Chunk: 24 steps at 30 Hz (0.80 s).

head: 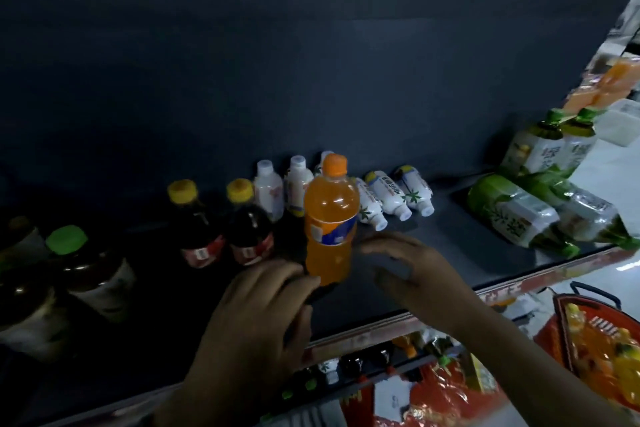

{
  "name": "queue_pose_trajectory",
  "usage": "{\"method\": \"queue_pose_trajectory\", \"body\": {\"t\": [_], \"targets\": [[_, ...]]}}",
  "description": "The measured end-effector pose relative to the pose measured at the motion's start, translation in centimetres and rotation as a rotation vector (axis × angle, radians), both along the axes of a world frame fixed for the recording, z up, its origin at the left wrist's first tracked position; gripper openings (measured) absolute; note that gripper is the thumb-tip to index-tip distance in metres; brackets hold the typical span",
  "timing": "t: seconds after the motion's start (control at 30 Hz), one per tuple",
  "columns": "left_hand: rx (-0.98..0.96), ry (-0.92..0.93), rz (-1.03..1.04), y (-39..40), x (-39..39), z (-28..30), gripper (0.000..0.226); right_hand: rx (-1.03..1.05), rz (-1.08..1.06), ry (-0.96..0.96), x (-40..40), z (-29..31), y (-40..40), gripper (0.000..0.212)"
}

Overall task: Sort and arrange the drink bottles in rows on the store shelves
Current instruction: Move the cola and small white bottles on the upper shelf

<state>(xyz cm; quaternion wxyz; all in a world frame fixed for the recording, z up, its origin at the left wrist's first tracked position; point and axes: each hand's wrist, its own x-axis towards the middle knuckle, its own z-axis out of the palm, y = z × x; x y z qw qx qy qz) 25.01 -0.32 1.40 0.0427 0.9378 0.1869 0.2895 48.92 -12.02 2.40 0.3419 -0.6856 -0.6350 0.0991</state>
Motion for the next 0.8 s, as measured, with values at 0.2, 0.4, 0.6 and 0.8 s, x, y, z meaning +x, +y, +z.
{"method": "queue_pose_trajectory", "body": {"t": [0.2, 0.4, 0.6, 0.8], "targets": [[-0.221, 0.188, 0.091, -3.2, 12.5, -3.9, 0.045, -0.094, -0.055, -0.095, 11.2, -4.6, 0.4, 0.041], [-0.394, 0.415, 0.339, -3.1, 22.3, -5.5, 0.072, -0.162, -0.138, -0.12, 15.4, -5.5, 3.8, 0.056], [-0.462, 0.38, 0.502, -0.8, 27.1, -6.7, 0.06, -0.262, -0.198, 0.019, 17.2, -7.0, 7.6, 0.059], [-0.618, 0.311, 0.469, 0.5, 29.2, -8.1, 0.042, -0.269, -0.242, 0.016, 17.7, -8.0, 9.1, 0.067]]}}
